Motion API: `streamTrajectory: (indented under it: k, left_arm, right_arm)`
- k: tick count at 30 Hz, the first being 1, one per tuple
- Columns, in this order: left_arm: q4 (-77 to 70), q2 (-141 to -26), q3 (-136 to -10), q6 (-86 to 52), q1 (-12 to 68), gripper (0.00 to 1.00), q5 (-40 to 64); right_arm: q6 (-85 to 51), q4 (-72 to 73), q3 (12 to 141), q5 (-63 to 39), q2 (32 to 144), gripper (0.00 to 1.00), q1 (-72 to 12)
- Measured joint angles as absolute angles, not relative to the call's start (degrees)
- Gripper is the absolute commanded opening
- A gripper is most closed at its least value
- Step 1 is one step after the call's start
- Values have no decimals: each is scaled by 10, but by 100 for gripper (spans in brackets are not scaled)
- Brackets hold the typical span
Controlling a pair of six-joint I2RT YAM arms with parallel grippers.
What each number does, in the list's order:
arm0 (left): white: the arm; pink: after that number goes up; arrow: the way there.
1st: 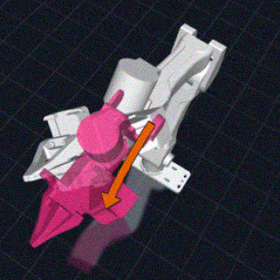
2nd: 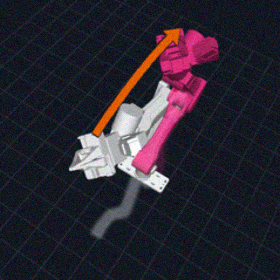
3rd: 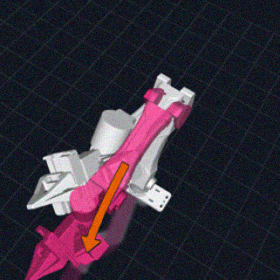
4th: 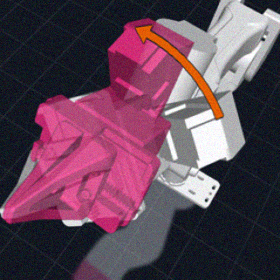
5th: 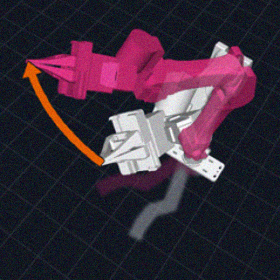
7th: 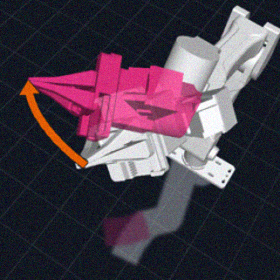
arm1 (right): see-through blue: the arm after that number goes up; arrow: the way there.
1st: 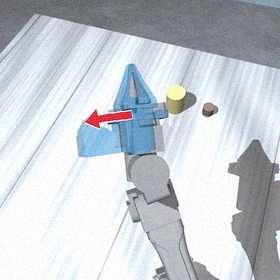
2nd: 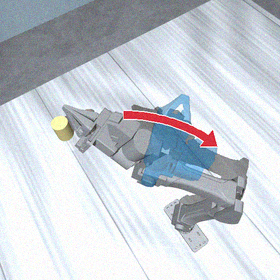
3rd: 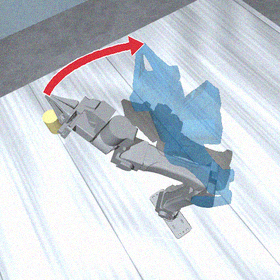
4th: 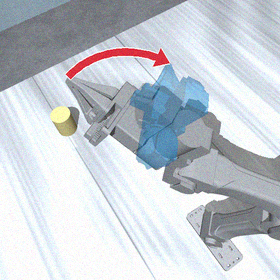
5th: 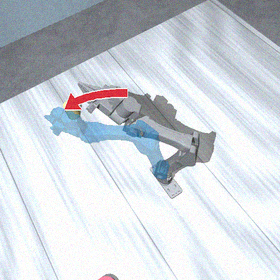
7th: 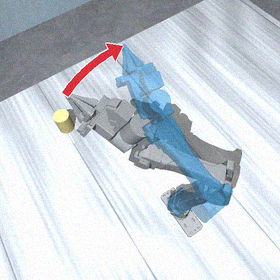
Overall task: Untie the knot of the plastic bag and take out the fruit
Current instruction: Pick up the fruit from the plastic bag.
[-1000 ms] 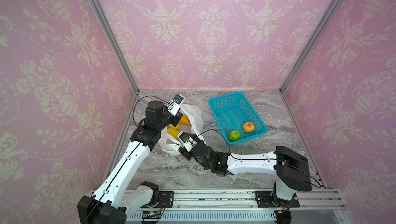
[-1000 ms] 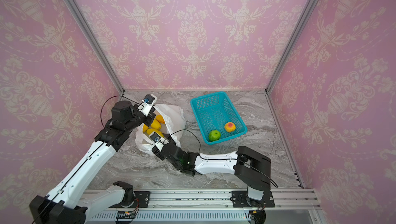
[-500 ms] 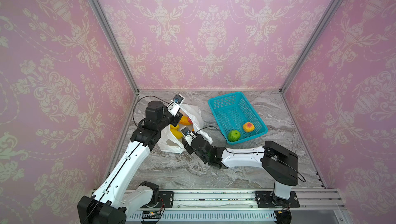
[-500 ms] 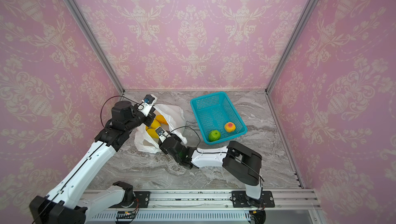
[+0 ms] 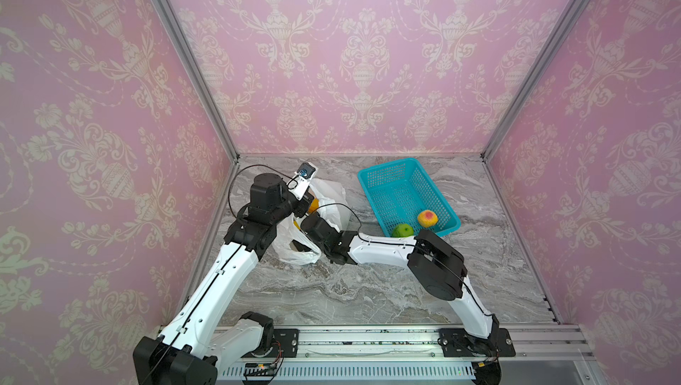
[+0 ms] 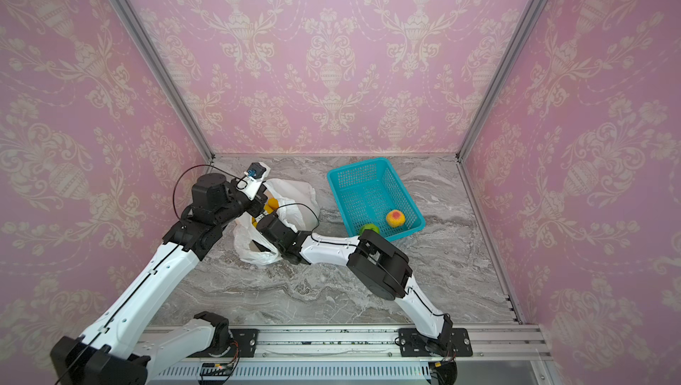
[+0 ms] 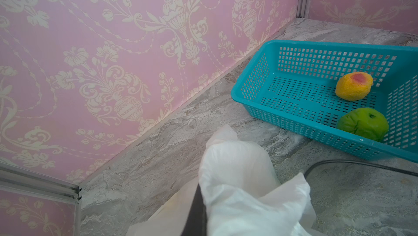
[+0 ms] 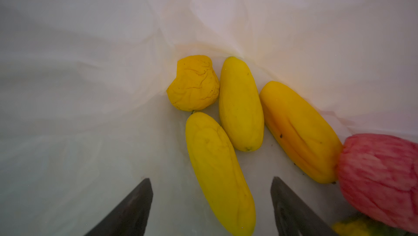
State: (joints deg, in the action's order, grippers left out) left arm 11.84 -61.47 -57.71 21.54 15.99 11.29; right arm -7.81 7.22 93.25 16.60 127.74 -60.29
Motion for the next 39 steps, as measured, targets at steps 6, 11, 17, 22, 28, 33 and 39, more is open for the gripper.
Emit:
streamTrajectory:
  k: [6,11,17,22,28,33,39]
  left_arm:
    - [119,-615,-577,215,160,0,113]
    - [119,-615,-577,215,160,0,113]
    - [118,-614,-577,215,160,0,108]
    - [106,-587,-562,213,159,0,80]
    - [81,-552,-547,193,155,0,72]
    - [69,-577,-548,156,139,0,74]
    - [70,-608,-555,123,115,0,84]
  right_arm:
    - [-83,3,1002,142,1337,85,-592]
    - [-87,-44,1056,128,1377,84,-592]
    - [-92,-106,1147,116,1430,70,-577]
    - [-93,-166,1240,110,1479,59,-551]
    - [-104,-218,1289,97,1491,47,-523]
    - [-105,-222,1258,83,1470,42,-515]
    - [-103,-194,1120,72,1361,37,-536]
